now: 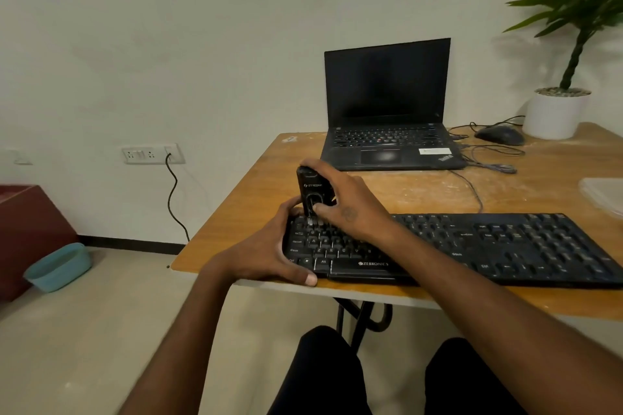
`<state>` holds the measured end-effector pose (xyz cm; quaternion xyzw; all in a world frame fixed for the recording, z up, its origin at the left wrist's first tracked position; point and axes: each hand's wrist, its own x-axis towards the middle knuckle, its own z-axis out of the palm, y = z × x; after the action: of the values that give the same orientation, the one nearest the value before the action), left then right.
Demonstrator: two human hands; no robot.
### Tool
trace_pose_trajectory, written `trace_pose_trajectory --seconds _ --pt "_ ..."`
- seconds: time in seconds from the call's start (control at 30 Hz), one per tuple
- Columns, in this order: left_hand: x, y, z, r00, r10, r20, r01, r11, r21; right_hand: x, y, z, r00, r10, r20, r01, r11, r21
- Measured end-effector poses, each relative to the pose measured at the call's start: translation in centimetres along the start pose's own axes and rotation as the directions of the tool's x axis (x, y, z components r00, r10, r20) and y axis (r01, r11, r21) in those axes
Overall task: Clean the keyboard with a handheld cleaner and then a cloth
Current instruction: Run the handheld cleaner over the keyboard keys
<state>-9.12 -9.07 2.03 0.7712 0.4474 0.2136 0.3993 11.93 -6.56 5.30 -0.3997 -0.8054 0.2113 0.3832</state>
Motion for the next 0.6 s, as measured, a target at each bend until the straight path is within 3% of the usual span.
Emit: trace_pose_trajectory --seconds 0.37,0.6 --pt "-0.1 0.3 -0.1 0.998 0.040 0.055 -0.043 0.997 0.057 -5.2 -3.6 0.7 0.982 -0.130 0.139 0.115 0.987 0.110" --pt "-0.1 -0.4 -0.7 0.997 0.018 0.071 -0.019 1.000 0.003 -1.0 -0.6 0.6 0.996 -0.076 0.057 0.074 0.997 0.022"
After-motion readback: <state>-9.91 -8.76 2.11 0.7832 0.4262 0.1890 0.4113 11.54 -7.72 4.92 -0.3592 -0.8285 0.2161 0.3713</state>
